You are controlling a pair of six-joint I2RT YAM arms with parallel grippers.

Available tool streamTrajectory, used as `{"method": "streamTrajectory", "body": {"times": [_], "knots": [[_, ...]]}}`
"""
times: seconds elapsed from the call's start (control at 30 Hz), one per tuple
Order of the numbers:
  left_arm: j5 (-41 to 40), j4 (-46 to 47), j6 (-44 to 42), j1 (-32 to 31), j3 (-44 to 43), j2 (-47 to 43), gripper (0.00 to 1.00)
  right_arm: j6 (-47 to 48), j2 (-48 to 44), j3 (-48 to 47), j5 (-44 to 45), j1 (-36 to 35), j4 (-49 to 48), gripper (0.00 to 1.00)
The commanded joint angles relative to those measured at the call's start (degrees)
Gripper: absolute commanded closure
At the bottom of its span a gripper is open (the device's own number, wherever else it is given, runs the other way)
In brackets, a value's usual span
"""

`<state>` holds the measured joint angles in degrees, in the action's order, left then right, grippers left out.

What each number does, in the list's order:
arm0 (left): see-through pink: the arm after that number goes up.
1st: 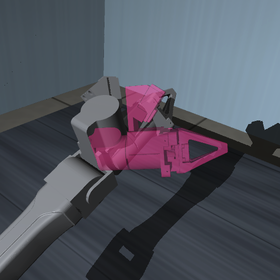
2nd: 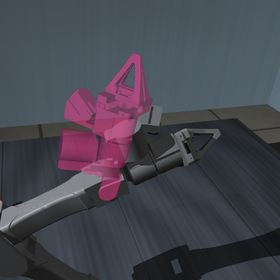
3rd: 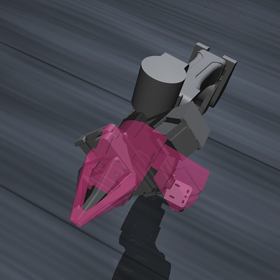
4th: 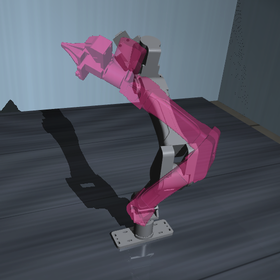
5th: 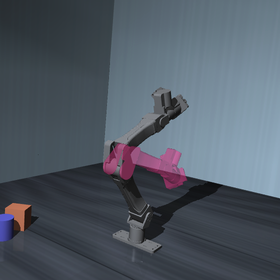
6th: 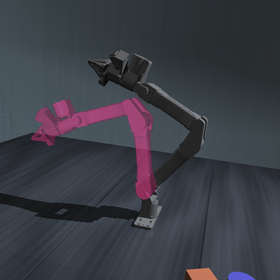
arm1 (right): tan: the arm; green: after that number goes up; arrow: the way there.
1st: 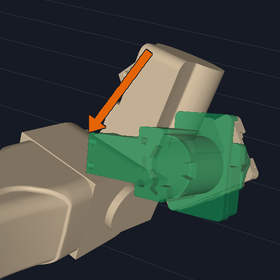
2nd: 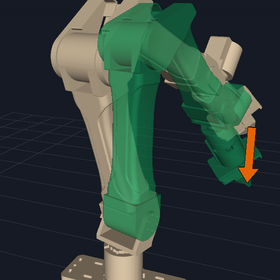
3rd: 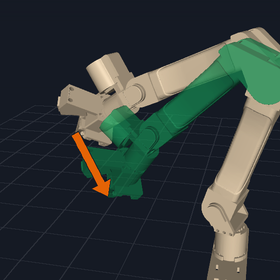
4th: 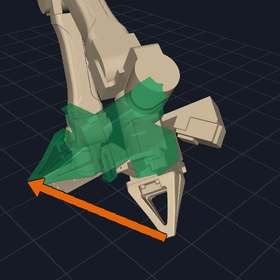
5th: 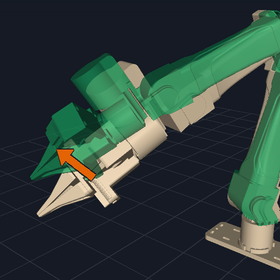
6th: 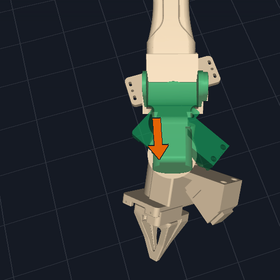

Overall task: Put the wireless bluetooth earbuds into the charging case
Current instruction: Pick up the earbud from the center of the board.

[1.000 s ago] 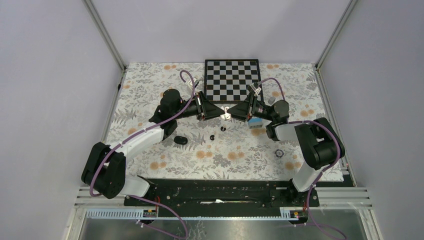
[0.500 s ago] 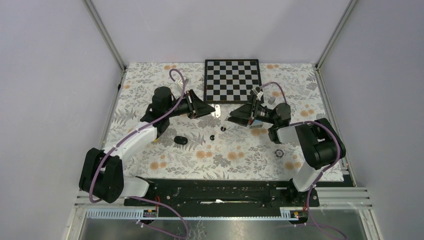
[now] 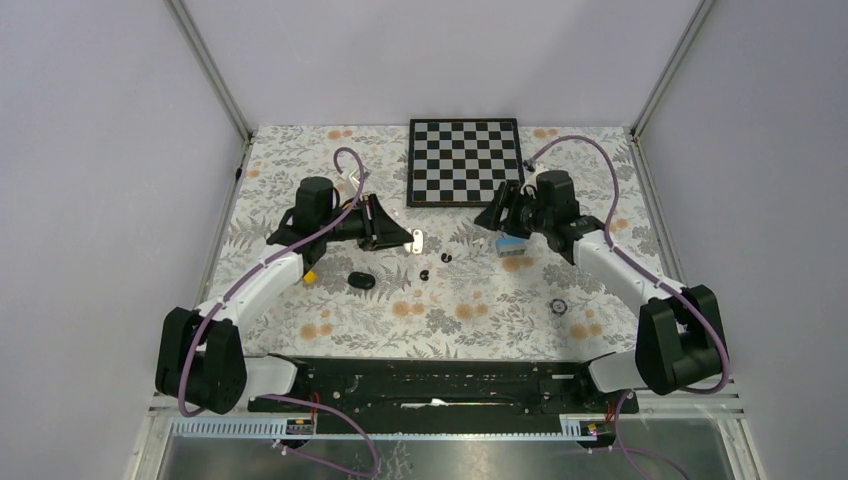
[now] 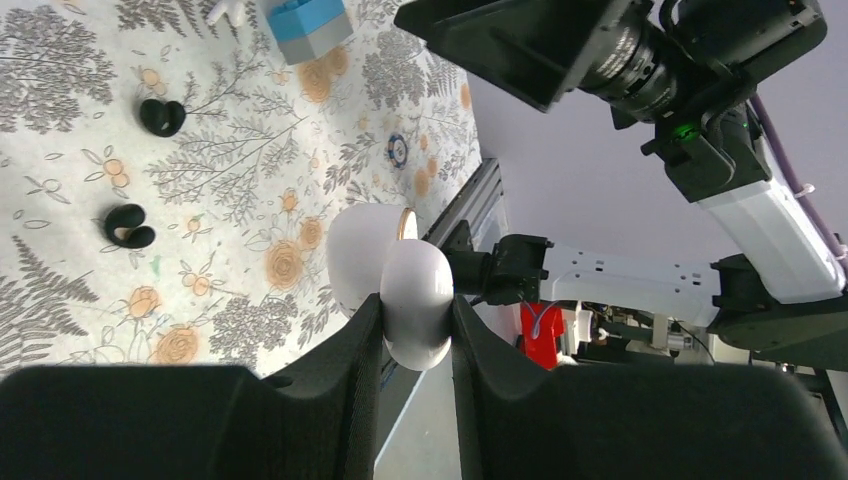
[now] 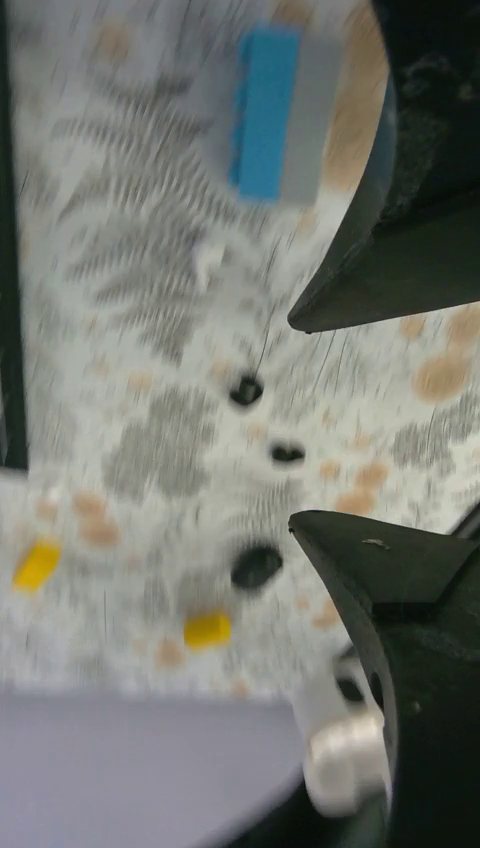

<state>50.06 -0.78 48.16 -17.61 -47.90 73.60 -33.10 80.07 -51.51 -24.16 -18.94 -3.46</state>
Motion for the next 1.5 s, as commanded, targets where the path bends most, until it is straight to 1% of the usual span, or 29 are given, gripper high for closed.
{"method": "streamTrajectory", "body": {"times": [0.0, 0.1, 0.2, 0.37, 0.47, 0.57, 0.73, 0.83, 0.93, 1.07, 1.27, 1.4, 1.47], "knots": [[1.30, -3.14, -5.00, 1.46, -0.67, -2.14, 1.00, 11.79, 2.62, -1.78, 16.26, -1.07, 18.31, 0.30], [0.90, -2.77, -4.50, 1.83, -0.70, -2.55, 1.00, 13.00, 6.20, -4.37, 18.63, -2.75, 18.19, 0.36], [0.49, -2.00, -3.69, 1.96, -0.87, -2.98, 1.00, 13.94, 9.76, -7.07, 18.84, -4.44, 18.15, 0.41], [0.68, 0.31, -1.89, 1.96, -0.18, -2.86, 1.00, 14.39, 14.07, -10.38, 19.34, -6.90, 17.87, 0.47], [2.31, 1.89, -1.65, 1.96, 0.55, -2.64, 1.00, 14.16, 15.30, -11.12, 19.24, -7.42, 16.94, 0.49], [6.27, 2.45, -3.05, 1.96, 0.55, -1.66, 1.00, 14.10, 16.43, -11.76, 19.11, -7.52, 16.44, 0.50], [7.54, -2.42, -7.27, 1.96, -0.74, -1.00, 1.00, 14.12, 17.89, -12.58, 18.22, -7.52, 15.85, 0.53], [8.03, -3.87, -8.46, 1.96, -0.75, -0.13, 1.00, 14.22, 17.90, -12.57, 17.53, -8.10, 15.23, 0.56], [7.90, -3.48, -8.53, 2.04, 0.20, 0.60, 1.00, 14.53, 18.19, -12.74, 17.92, -9.59, 15.09, 0.56], [7.70, -3.25, -8.66, 2.20, 0.75, 1.01, 1.00, 14.47, 19.52, -12.91, 19.50, -9.74, 15.13, 0.52], [6.97, -3.54, -8.56, 2.18, 0.26, 0.75, 1.00, 15.38, 22.26, -15.53, 23.59, -9.63, 16.51, 0.52], [7.06, -1.61, -7.08, 2.22, 0.92, 0.45, 1.00, 15.71, 23.91, -17.04, 23.86, -9.63, 16.94, 0.52], [6.88, -1.07, -6.67, 2.22, 1.24, 0.36, 1.00, 15.62, 24.43, -17.36, 25.78, -9.63, 16.91, 0.52]]}}
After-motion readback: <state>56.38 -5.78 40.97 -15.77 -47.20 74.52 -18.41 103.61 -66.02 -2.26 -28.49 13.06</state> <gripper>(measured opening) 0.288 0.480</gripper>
